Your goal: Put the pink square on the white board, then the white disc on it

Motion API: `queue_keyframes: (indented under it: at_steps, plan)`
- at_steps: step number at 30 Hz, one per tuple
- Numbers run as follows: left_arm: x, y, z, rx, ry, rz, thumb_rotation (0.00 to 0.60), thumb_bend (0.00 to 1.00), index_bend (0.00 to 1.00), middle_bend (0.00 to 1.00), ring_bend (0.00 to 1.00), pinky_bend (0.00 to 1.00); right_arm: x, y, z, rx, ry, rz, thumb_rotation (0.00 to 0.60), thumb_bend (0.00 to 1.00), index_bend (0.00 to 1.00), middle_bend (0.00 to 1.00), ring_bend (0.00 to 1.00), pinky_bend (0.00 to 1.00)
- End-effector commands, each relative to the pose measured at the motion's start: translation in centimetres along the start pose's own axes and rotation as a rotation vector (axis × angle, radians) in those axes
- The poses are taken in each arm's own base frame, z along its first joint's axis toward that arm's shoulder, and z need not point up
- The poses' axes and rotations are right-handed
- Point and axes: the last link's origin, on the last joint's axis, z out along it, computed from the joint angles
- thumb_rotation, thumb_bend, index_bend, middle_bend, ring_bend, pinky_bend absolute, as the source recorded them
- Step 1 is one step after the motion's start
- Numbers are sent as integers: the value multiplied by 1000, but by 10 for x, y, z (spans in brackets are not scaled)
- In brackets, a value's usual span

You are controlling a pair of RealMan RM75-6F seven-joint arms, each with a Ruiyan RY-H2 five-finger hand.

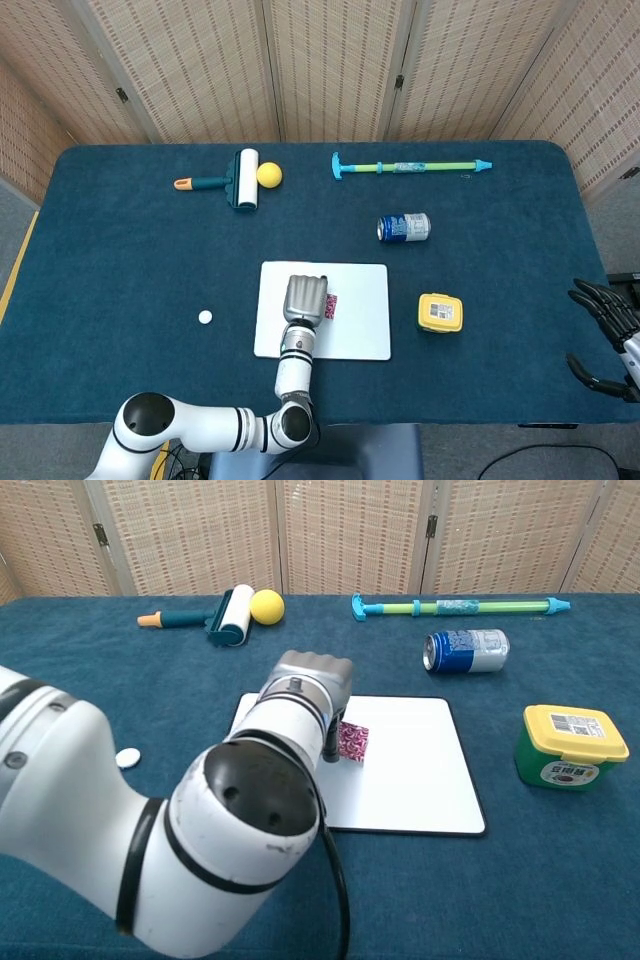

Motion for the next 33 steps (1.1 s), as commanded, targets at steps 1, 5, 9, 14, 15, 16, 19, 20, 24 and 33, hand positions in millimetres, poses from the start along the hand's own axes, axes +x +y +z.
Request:
queue_keyframes:
  at_steps: [1,5,9,14,15,16,19,20,24,33]
  plan:
    - [1,10,0,-17,2,5,600,253,344,1000,1000,1000,-3,-1,1,5,-14,-7,600,329,0,0,0,0]
    - [8,3,1,3,21,-5,600,253,276,1000,1000,1000,-5,-2,2,10,-24,-16,600,329,0,0,0,0]
    - [20,-16,-6,33,50,-26,600,253,273,1000,1000,1000,-6,-3,2,4,-18,-28,600,329,0,0,0,0]
    - [32,-52,-28,65,86,-55,600,253,317,1000,1000,1000,-11,-5,4,-2,-24,-51,600,329,0,0,0,0]
    - [33,-60,-33,69,90,-60,600,253,327,1000,1000,1000,-12,-6,4,-2,-25,-55,600,328,0,0,0,0]
    - [32,-68,-39,73,92,-67,600,253,334,1000,1000,1000,-13,-7,5,-2,-27,-60,600,329,0,0,0,0]
    - [29,-94,-59,86,98,-87,600,253,359,1000,1000,1000,-18,-11,5,4,-38,-78,600,329,0,0,0,0]
    - [27,-104,-66,92,100,-95,600,253,369,1000,1000,1000,-21,-13,5,9,-43,-86,600,329,0,0,0,0]
    - [18,-128,-82,103,96,-134,600,253,403,1000,1000,1000,-28,-20,4,17,-57,-112,600,329,0,0,0,0]
    - [-5,-162,-86,117,56,-188,600,253,431,1000,1000,1000,-38,-31,-4,41,-59,-152,600,329,0,0,0,0]
